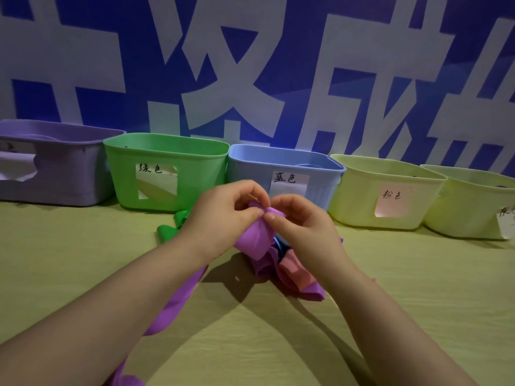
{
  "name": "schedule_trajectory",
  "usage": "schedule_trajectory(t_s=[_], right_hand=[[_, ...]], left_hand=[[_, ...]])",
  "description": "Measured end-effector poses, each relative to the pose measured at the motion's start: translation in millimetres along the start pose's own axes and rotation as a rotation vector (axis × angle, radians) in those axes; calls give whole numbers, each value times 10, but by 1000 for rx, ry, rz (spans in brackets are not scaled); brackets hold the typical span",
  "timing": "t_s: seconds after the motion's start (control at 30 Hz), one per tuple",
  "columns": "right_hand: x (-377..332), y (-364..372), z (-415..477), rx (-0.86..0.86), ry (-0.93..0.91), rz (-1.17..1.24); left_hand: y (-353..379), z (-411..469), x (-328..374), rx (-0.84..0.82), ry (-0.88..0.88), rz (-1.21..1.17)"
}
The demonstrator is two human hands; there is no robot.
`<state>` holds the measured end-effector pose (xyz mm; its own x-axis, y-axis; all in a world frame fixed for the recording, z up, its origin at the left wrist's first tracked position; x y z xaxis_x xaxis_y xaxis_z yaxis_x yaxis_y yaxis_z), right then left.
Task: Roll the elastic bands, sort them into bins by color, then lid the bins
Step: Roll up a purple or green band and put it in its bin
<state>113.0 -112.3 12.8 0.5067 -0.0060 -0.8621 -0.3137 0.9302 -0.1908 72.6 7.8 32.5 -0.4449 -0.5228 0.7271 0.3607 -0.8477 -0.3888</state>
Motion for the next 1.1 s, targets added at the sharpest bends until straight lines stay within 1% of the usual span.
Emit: schedule_trajectory(t_s=[0.1, 0.17, 0.23, 0.37, 0.57, 0.7, 0.83, 0.9, 0.97, 1.1], right_hand=[[-103, -61, -24, 54, -48, 8], [-167, -125, -26, 101, -74, 28], [-196, -157, -21, 130, -88, 29], [-187, -113, -30, 124, -88, -5], [-222, -201, -22, 181, -126, 56], [-222, -211, -23, 200, -138, 22], [-227, -260, -22, 236, -134, -13], [-223, -288, -16, 256, -129, -19], [-215, -283, -14, 252, -121, -31], [-219, -266, -14, 240, -127, -48]], left_hand=[[5, -24, 72, 9, 20, -47], [50, -38, 55, -51, -15, -62], [113, -54, 10, -109, -45, -4], [111, -60, -51, -111, -71, 171], [127, -89, -26, -154, -90, 283], [117, -85, -19, -145, -83, 349], [100, -80, -47, -128, -82, 360], [89, -73, -76, -125, -82, 422], [90, -64, -93, -122, -66, 465], [55, -53, -91, -83, -51, 466]])
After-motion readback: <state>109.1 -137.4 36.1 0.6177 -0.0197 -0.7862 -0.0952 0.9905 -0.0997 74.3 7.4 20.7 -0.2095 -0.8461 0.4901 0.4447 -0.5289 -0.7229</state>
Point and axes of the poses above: each hand's wrist, its own z-axis towards the middle knuckle, its own y-axis out of the palm, x = y × z, the point moved 7 cm from there along z, towards the middle knuckle, and after that the axes turned 1 degree about y, right-handed, at the moved point
